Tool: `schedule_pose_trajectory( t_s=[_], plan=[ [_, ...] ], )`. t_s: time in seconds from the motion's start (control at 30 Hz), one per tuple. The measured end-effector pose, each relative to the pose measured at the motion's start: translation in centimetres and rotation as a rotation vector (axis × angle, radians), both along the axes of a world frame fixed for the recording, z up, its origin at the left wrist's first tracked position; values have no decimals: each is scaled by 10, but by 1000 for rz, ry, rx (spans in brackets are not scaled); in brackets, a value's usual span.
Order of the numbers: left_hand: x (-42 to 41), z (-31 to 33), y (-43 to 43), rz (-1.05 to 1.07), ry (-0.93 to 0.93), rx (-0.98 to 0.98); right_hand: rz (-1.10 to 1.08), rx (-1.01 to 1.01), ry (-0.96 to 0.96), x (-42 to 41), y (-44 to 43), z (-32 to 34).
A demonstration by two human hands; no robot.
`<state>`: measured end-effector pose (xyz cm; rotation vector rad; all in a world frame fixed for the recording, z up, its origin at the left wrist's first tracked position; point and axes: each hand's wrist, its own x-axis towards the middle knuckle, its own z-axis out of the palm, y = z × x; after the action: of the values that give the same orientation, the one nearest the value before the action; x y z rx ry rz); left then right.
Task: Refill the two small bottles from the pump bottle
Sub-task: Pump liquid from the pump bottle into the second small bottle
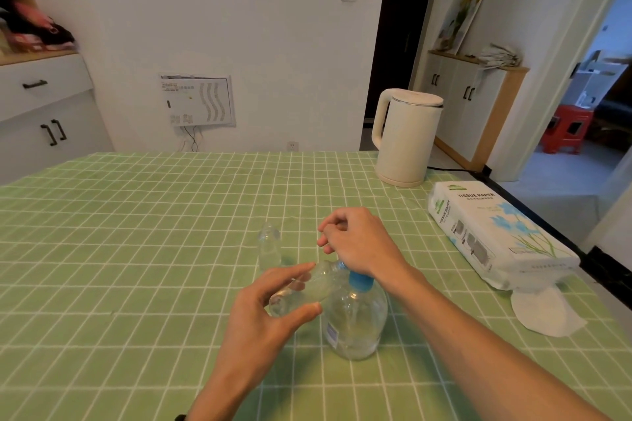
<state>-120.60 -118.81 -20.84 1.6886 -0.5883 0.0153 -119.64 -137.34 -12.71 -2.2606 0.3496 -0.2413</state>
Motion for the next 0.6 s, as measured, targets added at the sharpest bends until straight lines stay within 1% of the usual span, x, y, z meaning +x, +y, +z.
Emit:
schedule_pose_trajectory(
  t_s=[0.17,0.37,0.6],
  plan=[
    [4,3,1,15,-45,6,30,-41,-5,4,-1,7],
    [5,1,2,11,-52,11,25,50,-16,5,-5,-3],
    [2,-1,2,12,-16,8,3,62,-24,4,-3,-8]
  ],
)
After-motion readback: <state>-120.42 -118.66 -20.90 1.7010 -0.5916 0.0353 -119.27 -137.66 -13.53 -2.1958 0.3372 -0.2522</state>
